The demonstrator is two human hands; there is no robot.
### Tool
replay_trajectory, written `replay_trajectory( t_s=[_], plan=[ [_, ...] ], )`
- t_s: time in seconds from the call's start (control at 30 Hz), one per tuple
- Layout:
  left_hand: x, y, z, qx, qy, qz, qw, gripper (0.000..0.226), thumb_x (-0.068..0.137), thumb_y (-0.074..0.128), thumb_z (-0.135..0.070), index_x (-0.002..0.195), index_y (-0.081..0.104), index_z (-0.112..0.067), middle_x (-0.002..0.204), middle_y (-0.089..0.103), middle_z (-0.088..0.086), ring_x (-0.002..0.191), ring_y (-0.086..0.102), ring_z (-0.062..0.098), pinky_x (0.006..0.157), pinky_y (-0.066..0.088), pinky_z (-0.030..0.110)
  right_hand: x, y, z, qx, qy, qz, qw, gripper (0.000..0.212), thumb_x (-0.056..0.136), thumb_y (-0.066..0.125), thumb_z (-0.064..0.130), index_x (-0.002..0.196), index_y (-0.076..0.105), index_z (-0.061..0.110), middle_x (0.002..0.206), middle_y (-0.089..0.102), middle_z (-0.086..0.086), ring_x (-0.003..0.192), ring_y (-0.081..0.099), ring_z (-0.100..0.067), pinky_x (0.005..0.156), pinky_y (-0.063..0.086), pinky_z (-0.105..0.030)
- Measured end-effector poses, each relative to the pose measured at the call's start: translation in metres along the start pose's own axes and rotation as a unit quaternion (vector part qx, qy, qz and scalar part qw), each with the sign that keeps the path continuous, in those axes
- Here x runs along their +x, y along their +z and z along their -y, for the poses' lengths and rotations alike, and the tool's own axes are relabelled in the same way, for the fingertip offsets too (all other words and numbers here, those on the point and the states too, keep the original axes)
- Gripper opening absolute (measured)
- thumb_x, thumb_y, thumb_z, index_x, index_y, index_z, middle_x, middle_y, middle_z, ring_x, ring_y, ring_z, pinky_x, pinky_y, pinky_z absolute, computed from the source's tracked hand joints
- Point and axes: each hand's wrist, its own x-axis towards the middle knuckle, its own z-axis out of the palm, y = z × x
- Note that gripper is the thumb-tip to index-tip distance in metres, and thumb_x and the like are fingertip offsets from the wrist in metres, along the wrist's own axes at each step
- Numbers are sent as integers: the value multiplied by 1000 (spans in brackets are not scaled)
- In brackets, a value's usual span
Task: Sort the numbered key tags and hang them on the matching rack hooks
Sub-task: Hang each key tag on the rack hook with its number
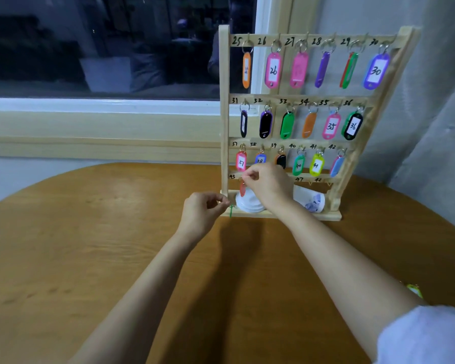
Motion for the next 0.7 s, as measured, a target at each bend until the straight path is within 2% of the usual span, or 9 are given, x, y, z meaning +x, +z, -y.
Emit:
replay_trajectory(
  t_s=[0.1,0.2,0.33,0.47,0.6,0.7],
  plan=[
    [5,2,4,-2,1,6,1000,11,85,69,-20,78,72,-12,64,58,6,57,43,12,55,34,26,7,7,-1,-8,-12,-2,1000,16,87,61,25,79,73,18,77,70,3,75,63,-18,57,46,-30],
    [11,5,2,-15,-3,6,1000,10,85,68,-20,79,72,-12,64,58,5,57,43,12,57,36,26,8,12,-3,-63,-31,16,997,21,90,59,35,85,72,18,81,70,0,78,62,-20,54,37,-26],
    [19,8,-10,-62,-4,10,998,11,87,66,-17,79,72,-13,66,66,3,58,52,6,60,43,22,4,8,-6,-64,-47,27,996,11,88,63,28,95,68,22,94,68,5,88,60,-16,54,34,-24],
    [32,15,-18,-101,-18,-6,995,12,88,65,-15,79,71,-10,63,62,-1,53,50,1,55,40,15,-12,-1,-12,-6,-68,12,998,27,86,66,25,113,65,27,110,62,8,97,57,-12,71,48,-31],
    [45,25,-16,-78,-44,-47,995,15,87,65,-20,80,70,-8,70,65,7,61,53,12,59,42,27,-31,-9,-24,21,-77,21,997,29,88,64,24,116,63,30,113,58,12,85,55,-11,67,45,-30],
    [48,30,-15,-15,-70,-59,996,15,86,65,-23,80,71,-11,65,62,0,60,52,13,54,38,23,-47,-14,-34,23,-69,43,996,26,88,64,25,113,64,31,105,59,13,69,49,-5,62,43,-27]
  ],
)
